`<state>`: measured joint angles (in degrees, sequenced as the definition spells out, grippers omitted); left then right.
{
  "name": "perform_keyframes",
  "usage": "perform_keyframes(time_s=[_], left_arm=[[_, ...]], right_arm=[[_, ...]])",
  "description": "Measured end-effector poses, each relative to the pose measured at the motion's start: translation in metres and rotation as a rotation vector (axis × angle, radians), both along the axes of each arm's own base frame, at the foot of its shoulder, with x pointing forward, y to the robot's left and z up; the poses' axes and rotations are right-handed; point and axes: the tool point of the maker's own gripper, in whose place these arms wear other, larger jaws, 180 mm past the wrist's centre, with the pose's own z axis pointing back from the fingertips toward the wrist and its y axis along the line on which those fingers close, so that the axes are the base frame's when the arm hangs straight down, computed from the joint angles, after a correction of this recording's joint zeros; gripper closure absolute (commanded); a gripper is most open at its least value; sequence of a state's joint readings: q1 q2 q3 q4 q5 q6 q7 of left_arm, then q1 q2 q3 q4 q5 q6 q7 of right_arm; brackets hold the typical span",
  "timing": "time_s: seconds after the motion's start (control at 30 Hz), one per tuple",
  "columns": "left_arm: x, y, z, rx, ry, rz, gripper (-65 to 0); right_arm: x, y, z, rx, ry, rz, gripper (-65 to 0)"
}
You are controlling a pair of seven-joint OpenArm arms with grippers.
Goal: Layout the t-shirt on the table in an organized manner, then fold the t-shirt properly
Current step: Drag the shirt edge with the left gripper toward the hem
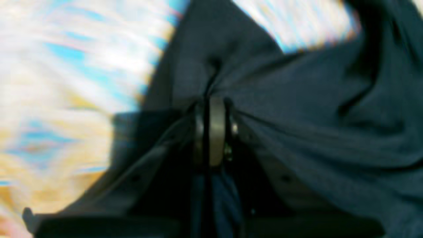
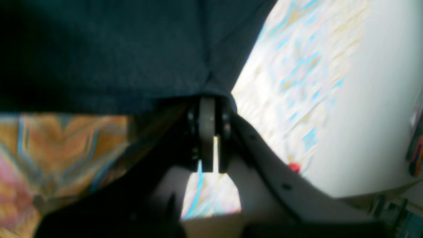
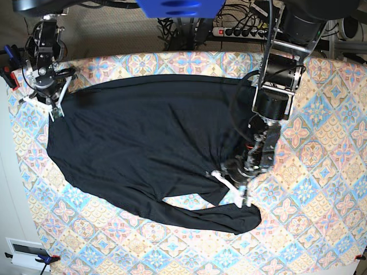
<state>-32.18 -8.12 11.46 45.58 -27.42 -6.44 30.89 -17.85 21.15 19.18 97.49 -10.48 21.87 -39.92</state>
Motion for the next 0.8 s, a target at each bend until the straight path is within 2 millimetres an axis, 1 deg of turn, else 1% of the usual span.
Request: perform_keyframes(time_s=[0.03, 0.1, 0.13, 0.2, 0.23, 0.27, 0.37, 0.53, 0.6, 0.67, 0.77, 0.8], left_arm=[[0.003, 0.013, 0.005, 0.005, -0.014, 0.022, -0.4], [0.007, 0.033, 0.018, 0.023, -0.054, 0.052, -0.2], [0.007, 0.041, 0.023, 0.032, -0.076, 0.055, -0.2], [0.006, 0.053, 0.028, 0.052, -0.091, 0.055, -0.2], [0.005, 0.057, 0.027, 0.061, -0.088, 0.059, -0.2], [0.004, 0.057, 0.026, 0.063, -0.084, 0.058, -0.2], [0.003, 0.066, 0.028, 0.074, -0.091, 0.051, -0.2], [-0.009, 0.088, 0.018, 0.090, -0.017, 0.081, -0.7], [-0.008, 0.100, 0.022, 0.061, -0.014, 0.127, -3.4], [-0.005, 0.115, 0.028, 0.028, -0.024, 0.186, -8.0], [-0.007, 0.136, 0.032, 0.011, -0.002, 0.244, -16.7], [-0.010, 0.138, 0.031, 0.007, 0.018, 0.247, -19.5]], right_arm=[[0.004, 0.000, 0.002, 0.000, -0.010, 0.000, 0.0], [0.005, -0.002, 0.004, -0.006, -0.003, -0.011, 0.0], [0.005, -0.003, 0.003, -0.006, 0.004, -0.019, 0.0], [0.006, -0.004, -0.001, 0.002, 0.012, -0.028, 0.0], [0.007, -0.005, -0.003, 0.004, 0.016, -0.029, 0.0], [0.007, -0.003, -0.005, 0.004, 0.021, -0.025, 0.0], [0.009, 0.006, -0.013, 0.016, 0.046, -0.005, 0.0], [0.030, 0.011, -0.002, 0.019, -0.001, 0.011, 0.0], [0.034, 0.012, 0.000, 0.021, -0.013, 0.015, 0.0], [0.029, 0.011, -0.005, 0.024, 0.002, 0.010, 0.0], [0.022, 0.007, -0.012, 0.019, 0.035, -0.004, 0.0], [0.022, 0.007, -0.012, 0.019, 0.035, -0.004, 0.0]])
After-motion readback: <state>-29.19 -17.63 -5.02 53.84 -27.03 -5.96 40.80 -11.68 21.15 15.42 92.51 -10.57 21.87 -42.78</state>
